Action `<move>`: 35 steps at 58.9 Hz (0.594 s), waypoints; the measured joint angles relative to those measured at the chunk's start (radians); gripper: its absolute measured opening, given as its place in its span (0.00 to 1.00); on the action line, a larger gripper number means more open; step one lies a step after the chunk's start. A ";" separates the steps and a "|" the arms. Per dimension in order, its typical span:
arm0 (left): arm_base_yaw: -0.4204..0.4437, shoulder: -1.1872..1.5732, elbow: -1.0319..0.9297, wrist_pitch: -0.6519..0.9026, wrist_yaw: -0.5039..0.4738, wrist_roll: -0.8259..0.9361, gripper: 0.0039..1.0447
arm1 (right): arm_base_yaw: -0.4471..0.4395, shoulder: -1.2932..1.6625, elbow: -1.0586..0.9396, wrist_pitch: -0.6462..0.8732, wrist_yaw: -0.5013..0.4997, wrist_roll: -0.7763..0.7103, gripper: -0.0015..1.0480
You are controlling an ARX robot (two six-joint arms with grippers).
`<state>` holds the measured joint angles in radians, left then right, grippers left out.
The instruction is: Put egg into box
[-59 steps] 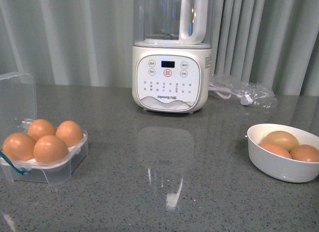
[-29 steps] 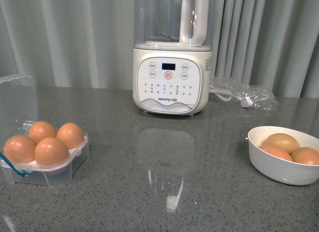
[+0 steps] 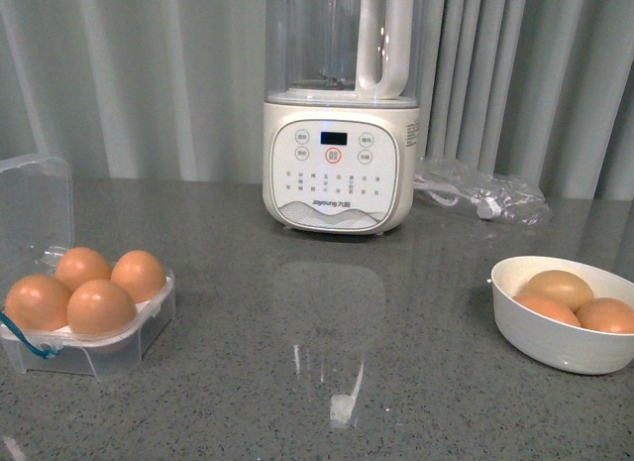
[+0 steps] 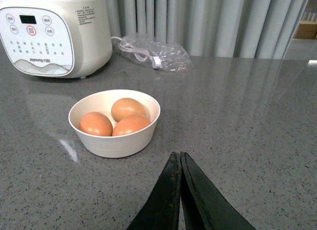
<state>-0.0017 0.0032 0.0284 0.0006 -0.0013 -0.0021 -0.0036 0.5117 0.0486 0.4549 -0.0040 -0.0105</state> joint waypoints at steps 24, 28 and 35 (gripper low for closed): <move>0.000 0.000 0.000 0.000 0.000 0.000 0.94 | 0.000 -0.165 -0.044 -0.105 0.003 0.000 0.03; 0.000 0.000 0.000 0.000 0.000 0.000 0.94 | 0.000 -0.190 -0.044 -0.129 0.003 0.000 0.03; 0.000 0.000 0.000 0.000 0.000 0.000 0.94 | 0.001 -0.229 -0.044 -0.171 0.003 0.000 0.03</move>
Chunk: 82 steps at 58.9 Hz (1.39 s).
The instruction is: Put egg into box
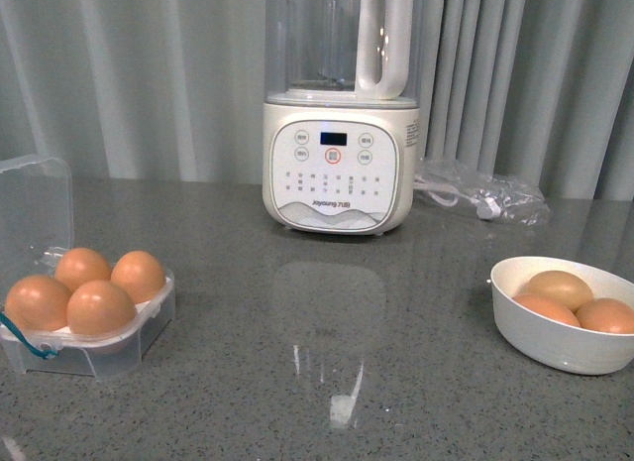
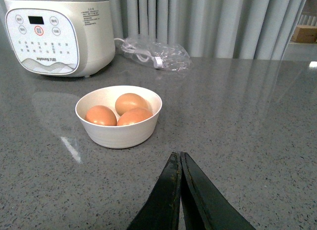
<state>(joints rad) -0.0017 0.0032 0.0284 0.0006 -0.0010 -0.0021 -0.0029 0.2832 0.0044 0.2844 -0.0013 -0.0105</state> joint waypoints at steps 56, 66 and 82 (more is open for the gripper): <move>0.000 0.000 0.000 0.000 0.000 0.000 0.94 | 0.000 -0.279 0.001 -0.284 0.000 0.000 0.03; 0.000 0.000 0.000 0.000 0.000 0.000 0.94 | 0.000 -0.279 0.001 -0.284 0.000 0.000 0.18; 0.000 0.000 0.000 0.000 0.000 0.000 0.94 | 0.000 -0.279 0.001 -0.284 0.000 0.000 0.70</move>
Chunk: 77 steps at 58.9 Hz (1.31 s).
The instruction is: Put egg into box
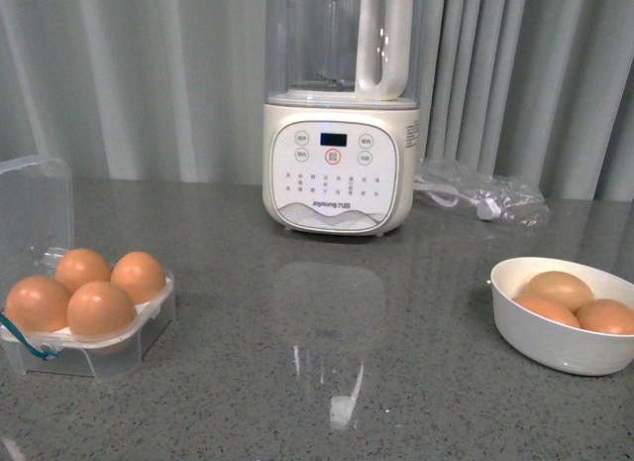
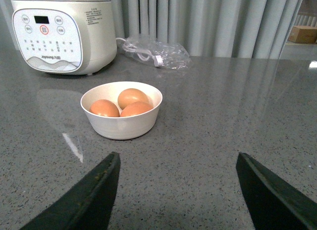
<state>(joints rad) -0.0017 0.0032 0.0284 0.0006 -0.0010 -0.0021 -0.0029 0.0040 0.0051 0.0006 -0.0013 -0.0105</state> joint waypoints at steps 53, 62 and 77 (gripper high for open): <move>0.000 0.400 0.204 -0.054 -0.272 -0.210 0.94 | 0.000 0.000 0.000 0.000 0.000 0.001 0.93; 0.166 0.628 0.280 0.158 -0.104 -0.136 0.94 | 0.000 0.000 0.000 0.000 0.000 0.001 0.93; 0.393 1.046 0.476 0.351 0.084 0.004 0.94 | 0.000 0.000 0.000 0.000 0.000 0.002 0.93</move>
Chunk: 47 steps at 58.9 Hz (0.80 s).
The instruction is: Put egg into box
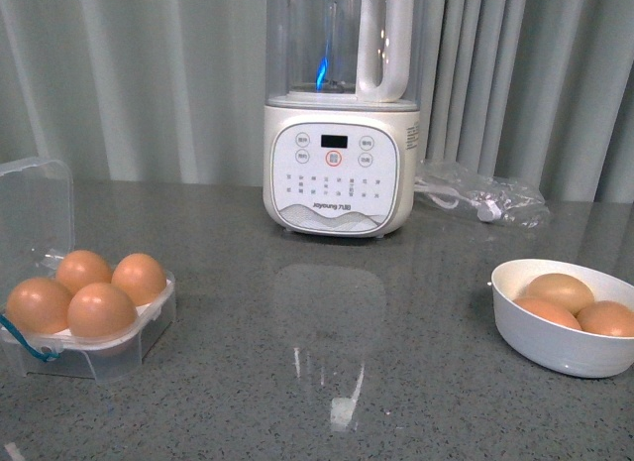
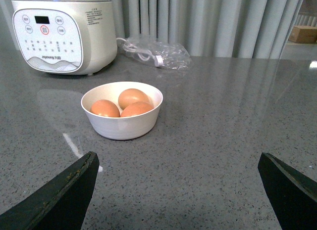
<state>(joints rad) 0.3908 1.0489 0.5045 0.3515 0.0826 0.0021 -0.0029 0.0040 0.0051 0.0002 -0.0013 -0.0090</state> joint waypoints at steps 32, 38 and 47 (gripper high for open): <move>-0.046 0.292 0.222 0.030 0.110 -0.021 0.94 | 0.000 0.000 0.000 0.000 0.000 0.000 0.93; -0.078 0.302 0.222 0.044 0.102 -0.031 0.94 | 0.000 0.000 0.000 0.000 0.000 0.000 0.93; -0.147 0.302 0.221 0.065 0.078 -0.057 0.94 | 0.000 0.000 0.000 0.000 0.000 0.000 0.93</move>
<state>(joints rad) 0.2440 1.3510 0.7258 0.4168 0.1608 -0.0547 -0.0029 0.0040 0.0051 0.0002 -0.0017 -0.0093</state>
